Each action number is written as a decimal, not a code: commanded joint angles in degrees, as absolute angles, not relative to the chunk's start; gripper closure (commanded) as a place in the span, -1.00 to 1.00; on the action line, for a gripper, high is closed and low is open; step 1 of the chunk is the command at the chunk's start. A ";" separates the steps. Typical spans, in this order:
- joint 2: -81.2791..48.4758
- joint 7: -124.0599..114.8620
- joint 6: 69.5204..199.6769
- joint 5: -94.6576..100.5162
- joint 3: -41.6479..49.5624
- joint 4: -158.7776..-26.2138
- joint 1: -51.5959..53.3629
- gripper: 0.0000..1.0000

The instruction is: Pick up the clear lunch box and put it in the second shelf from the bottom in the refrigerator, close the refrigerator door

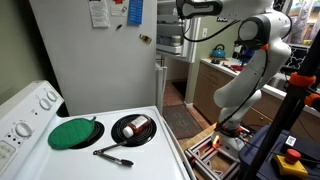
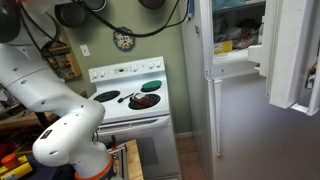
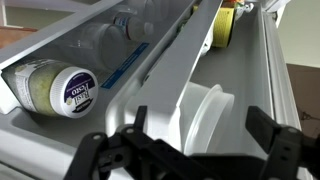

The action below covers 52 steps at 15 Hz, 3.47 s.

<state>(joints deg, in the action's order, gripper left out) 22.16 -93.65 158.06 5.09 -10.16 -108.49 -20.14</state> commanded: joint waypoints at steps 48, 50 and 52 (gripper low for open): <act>25.83 -62.54 139.45 -1.73 1.84 -107.62 -8.93 -1.00; 26.80 -57.86 135.56 -3.03 2.81 -107.71 -8.43 -1.00; 27.89 -52.41 131.28 -5.37 3.84 -107.76 -7.33 -1.00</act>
